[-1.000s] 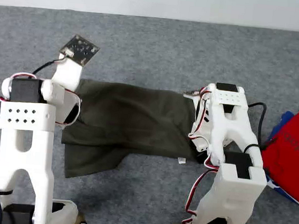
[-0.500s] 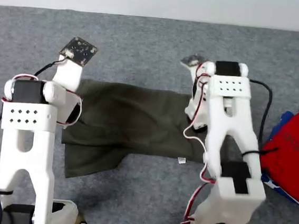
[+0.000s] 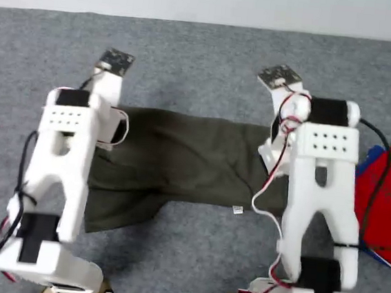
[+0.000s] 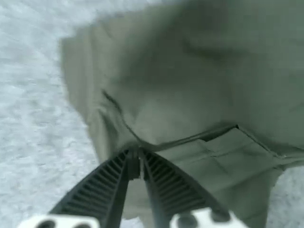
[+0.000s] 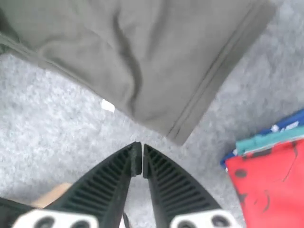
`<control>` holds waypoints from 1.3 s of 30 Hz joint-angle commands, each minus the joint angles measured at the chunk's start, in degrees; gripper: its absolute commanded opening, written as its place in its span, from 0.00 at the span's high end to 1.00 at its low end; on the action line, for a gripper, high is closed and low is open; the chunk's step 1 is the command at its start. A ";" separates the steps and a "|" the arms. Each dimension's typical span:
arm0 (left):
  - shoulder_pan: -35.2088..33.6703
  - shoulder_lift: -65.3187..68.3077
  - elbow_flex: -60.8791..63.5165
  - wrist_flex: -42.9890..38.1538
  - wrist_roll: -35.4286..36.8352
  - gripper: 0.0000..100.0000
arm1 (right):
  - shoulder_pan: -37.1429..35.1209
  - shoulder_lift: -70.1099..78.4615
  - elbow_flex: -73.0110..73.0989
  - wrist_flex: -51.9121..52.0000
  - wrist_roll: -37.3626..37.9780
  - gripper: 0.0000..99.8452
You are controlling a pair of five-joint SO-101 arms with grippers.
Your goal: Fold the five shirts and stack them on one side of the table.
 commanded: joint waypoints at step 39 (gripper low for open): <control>-44.92 -48.97 22.29 3.60 -16.97 0.99 | -40.40 55.43 -51.34 -6.81 -12.75 0.79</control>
